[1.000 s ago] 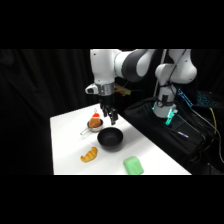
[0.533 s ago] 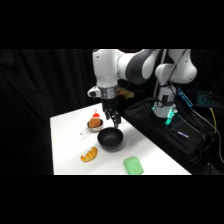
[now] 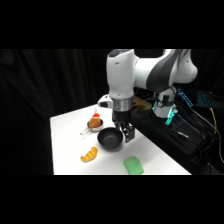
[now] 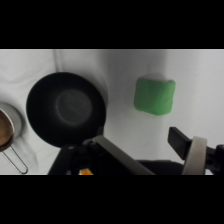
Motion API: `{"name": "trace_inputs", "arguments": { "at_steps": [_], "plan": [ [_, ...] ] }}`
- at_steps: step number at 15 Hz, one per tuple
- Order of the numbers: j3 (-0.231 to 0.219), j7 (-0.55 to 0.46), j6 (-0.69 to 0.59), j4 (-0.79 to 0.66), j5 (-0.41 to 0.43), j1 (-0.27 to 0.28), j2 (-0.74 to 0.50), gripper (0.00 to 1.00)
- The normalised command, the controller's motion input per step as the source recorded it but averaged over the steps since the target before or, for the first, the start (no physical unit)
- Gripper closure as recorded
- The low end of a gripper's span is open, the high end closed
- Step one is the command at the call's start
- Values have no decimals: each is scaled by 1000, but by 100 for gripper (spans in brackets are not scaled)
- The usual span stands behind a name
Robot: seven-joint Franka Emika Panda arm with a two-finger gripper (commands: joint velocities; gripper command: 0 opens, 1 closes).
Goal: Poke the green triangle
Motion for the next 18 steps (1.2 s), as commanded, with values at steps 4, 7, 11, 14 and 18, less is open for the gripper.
{"name": "trace_inputs", "arguments": {
  "at_steps": [4, 7, 11, 14, 18],
  "plan": [
    [33, 299, 145, 176, -96, 146, 205, 26],
    [4, 226, 166, 149, -97, 117, 203, 61],
    [-23, 206, 189, 118, -111, 120, 237, 100],
    [-75, 139, 176, 195, -91, 103, 337, 96],
    [-139, 106, 188, 270, -98, 127, 402, 95]
  ]
}}
